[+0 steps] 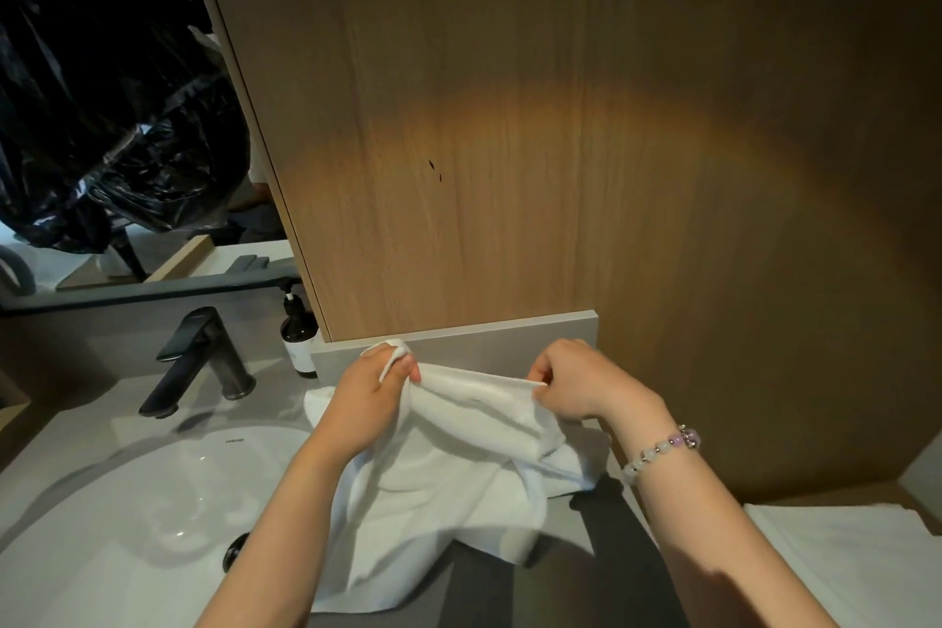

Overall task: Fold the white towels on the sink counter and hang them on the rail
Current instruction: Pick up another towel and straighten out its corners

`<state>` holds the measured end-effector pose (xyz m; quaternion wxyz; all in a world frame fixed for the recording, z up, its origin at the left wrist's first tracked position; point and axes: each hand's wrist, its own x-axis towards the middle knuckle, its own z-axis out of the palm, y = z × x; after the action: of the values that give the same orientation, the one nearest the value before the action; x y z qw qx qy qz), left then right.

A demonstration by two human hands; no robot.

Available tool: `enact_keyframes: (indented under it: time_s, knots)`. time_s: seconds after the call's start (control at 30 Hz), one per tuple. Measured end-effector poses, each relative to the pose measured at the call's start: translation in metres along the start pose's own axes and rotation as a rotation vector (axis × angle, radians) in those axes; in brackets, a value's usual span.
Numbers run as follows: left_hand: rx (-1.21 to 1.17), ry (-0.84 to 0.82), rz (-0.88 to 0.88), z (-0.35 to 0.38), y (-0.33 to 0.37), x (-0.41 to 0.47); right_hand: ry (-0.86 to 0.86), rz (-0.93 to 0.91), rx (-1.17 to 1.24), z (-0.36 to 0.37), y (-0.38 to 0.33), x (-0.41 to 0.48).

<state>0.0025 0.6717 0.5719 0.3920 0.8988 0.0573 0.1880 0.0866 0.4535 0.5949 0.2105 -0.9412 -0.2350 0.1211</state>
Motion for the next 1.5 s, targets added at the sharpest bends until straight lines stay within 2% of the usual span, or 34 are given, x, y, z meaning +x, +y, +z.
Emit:
enact_keyframes:
  time_s: [0.1,0.2,0.27,0.33,0.47,0.57,0.67,0.77,0.83,0.97,1.23,1.37,1.5]
  knots:
    - [-0.003,0.111,-0.111,-0.013,-0.009,0.001,0.027,0.037,0.104,-0.011,0.017,-0.003]
    - [0.009,0.121,-0.148,-0.022,-0.015,0.002,0.101,-0.04,0.314,-0.016,0.026,-0.008]
    - [-0.01,0.116,-0.165,-0.02,-0.015,0.001,0.091,-0.095,0.443,-0.012,0.023,-0.009]
    - [-0.027,0.114,-0.174,-0.015,-0.014,0.0,-0.001,-0.057,0.528,-0.003,0.02,-0.009]
    - [-0.055,0.122,-0.162,-0.012,-0.011,0.0,-0.248,0.001,0.528,0.016,0.012,-0.012]
    - [-0.057,0.133,-0.18,-0.011,-0.007,0.001,-0.368,-0.075,0.317,0.037,-0.002,-0.024]
    - [-0.071,0.17,-0.246,-0.007,0.002,0.003,-0.185,-0.147,0.03,0.069,-0.029,-0.038]
    - [-0.094,0.181,-0.294,-0.005,0.007,0.004,0.084,-0.168,-0.1,0.1,-0.036,-0.036]
    - [-0.126,0.177,-0.312,-0.006,0.009,0.004,0.199,-0.169,-0.106,0.11,-0.026,-0.033]
    - [-0.147,0.197,-0.342,-0.011,0.009,0.001,0.318,-0.218,0.065,0.105,-0.012,-0.037]
    - [-0.154,0.198,-0.366,-0.008,0.008,0.001,0.607,-0.282,0.509,0.09,-0.028,-0.024]
    - [-0.186,0.168,-0.397,-0.003,0.01,-0.001,0.626,-0.264,0.752,0.073,-0.037,-0.022]
    - [-0.19,0.148,-0.387,0.001,0.009,-0.004,0.602,-0.287,0.85,0.056,-0.043,-0.02]
